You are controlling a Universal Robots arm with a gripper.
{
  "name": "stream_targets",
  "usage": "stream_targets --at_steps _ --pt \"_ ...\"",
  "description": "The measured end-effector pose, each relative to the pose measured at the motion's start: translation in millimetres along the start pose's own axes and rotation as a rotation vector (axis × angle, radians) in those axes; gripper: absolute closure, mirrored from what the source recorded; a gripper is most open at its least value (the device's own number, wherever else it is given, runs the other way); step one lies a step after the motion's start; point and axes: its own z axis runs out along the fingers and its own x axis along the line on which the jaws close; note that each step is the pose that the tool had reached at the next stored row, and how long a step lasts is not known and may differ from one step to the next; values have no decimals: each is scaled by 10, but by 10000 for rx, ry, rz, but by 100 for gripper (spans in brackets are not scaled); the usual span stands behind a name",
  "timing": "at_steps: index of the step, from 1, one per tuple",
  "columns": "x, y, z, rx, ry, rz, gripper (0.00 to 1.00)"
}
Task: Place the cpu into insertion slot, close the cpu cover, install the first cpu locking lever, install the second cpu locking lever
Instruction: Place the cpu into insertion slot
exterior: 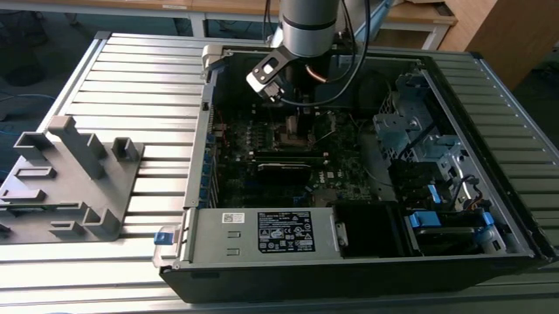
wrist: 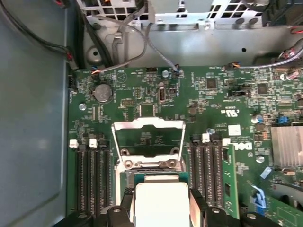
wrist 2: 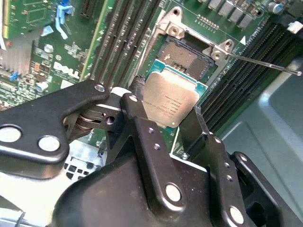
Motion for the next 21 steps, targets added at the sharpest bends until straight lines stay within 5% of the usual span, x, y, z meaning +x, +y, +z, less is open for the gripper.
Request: stream_targets --at_steps 4,21 --pt "14 -11 67 0 1 0 46" --pt "15 -33 64 0 -1 1 46"
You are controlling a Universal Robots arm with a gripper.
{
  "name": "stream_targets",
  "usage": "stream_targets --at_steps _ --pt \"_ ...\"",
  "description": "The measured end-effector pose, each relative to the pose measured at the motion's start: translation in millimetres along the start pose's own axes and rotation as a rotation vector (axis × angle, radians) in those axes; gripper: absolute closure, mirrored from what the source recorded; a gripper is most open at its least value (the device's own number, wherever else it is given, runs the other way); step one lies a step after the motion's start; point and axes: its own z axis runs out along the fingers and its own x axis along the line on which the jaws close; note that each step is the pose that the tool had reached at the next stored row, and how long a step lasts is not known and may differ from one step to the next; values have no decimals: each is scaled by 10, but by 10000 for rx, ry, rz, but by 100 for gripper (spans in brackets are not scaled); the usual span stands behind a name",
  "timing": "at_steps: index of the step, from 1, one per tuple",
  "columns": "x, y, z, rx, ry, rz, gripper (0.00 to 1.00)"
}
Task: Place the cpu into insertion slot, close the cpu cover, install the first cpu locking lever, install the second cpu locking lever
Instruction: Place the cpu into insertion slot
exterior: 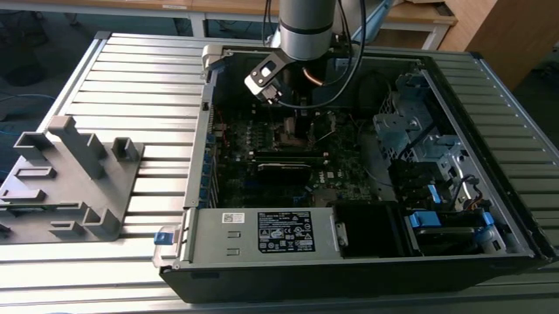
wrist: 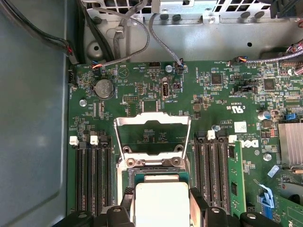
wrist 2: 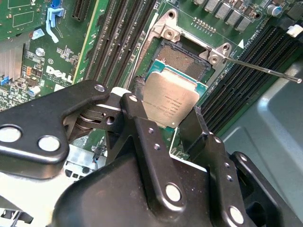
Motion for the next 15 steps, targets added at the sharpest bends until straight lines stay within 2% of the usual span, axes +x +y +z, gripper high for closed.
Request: stream_targets --at_steps 3,11,15 --pt "0 2 -19 -1 3 0 46" --pt "14 -10 -13 -1 19 -2 46" --pt "19 -12 -7 1 29 -150 46"
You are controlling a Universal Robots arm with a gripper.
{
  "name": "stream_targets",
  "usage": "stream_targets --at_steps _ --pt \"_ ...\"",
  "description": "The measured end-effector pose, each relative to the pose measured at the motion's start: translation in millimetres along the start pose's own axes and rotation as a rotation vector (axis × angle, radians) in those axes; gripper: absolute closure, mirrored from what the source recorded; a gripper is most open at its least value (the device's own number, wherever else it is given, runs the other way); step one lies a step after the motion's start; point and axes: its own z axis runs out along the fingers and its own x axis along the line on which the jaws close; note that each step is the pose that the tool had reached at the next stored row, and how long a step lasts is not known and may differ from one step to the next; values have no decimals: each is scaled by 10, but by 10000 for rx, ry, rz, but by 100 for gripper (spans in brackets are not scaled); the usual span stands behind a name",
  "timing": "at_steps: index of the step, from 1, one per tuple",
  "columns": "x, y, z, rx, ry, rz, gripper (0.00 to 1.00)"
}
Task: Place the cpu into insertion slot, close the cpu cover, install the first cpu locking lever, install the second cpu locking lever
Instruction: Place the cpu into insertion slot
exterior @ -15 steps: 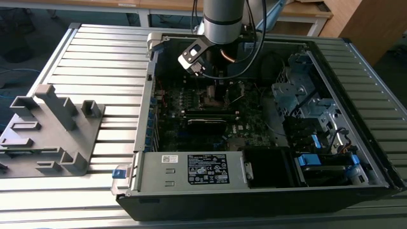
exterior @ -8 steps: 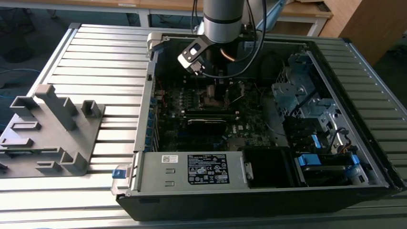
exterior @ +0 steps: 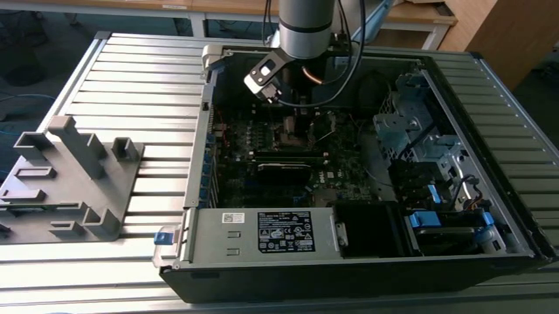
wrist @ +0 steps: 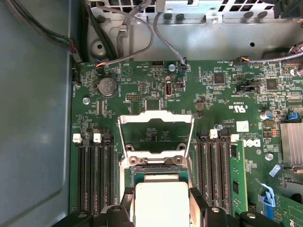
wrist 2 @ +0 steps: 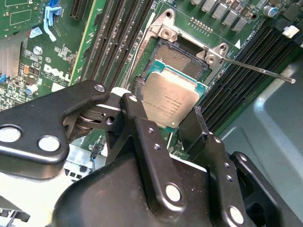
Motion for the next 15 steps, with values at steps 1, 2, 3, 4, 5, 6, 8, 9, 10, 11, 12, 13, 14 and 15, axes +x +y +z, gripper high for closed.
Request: stream_targets --at_steps 1,2,3,4,5,6,8,9,10,11,12,13,14,15 --pt "1 0 1 1 4 -60 46" --pt "2 0 2 1 10 -119 46" --pt "2 0 2 2 12 -147 46" --pt "2 0 2 1 13 -149 46" --pt "2 0 3 1 15 -158 46" --pt "1 0 3 1 16 -166 46" --pt "2 0 3 1 16 -171 46" --pt "2 0 3 1 16 -173 46" --pt "2 0 3 1 16 -175 46" --pt "2 0 4 1 17 -176 46" --pt "2 -2 6 0 19 -177 46" --pt "1 -4 9 -1 19 -177 46" --pt "2 -6 11 0 18 -177 46" --pt "2 -10 16 0 18 -176 46"
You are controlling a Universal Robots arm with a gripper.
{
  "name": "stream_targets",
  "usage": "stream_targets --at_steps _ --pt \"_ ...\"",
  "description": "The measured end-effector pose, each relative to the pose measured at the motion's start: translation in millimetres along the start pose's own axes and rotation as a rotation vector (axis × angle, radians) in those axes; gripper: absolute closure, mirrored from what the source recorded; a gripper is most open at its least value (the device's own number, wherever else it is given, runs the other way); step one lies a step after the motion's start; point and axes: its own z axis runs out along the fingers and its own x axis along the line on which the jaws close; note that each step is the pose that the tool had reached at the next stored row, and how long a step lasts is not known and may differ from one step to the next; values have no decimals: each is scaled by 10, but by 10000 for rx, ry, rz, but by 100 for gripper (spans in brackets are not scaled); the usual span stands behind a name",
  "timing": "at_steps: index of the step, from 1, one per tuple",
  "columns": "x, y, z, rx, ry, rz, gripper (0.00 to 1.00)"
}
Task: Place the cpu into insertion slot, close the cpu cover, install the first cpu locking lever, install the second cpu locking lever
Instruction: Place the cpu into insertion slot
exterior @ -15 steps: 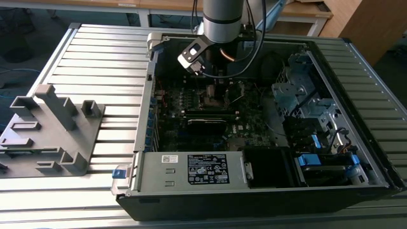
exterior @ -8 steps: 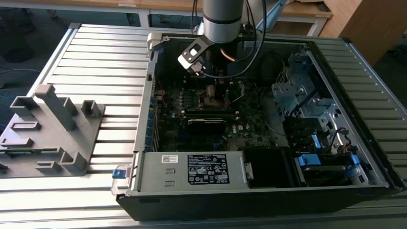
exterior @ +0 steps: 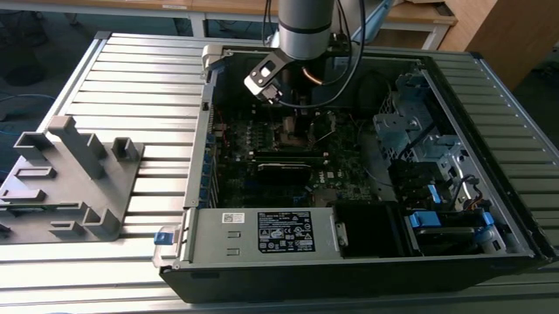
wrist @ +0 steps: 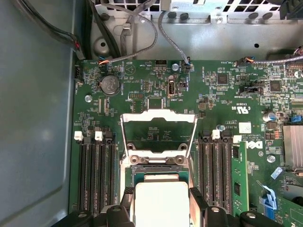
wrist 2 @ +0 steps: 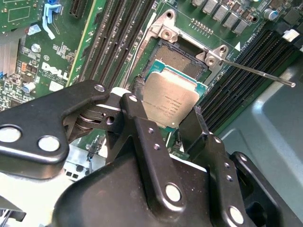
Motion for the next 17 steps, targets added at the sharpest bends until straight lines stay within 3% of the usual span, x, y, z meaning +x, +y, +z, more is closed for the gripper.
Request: stream_targets --at_steps 7,13,17 --pt "1 -17 54 0 -3 0 46" --pt "52 -20 80 -1 -1 0 46" --pt "76 -25 131 -1 -1 0 46"
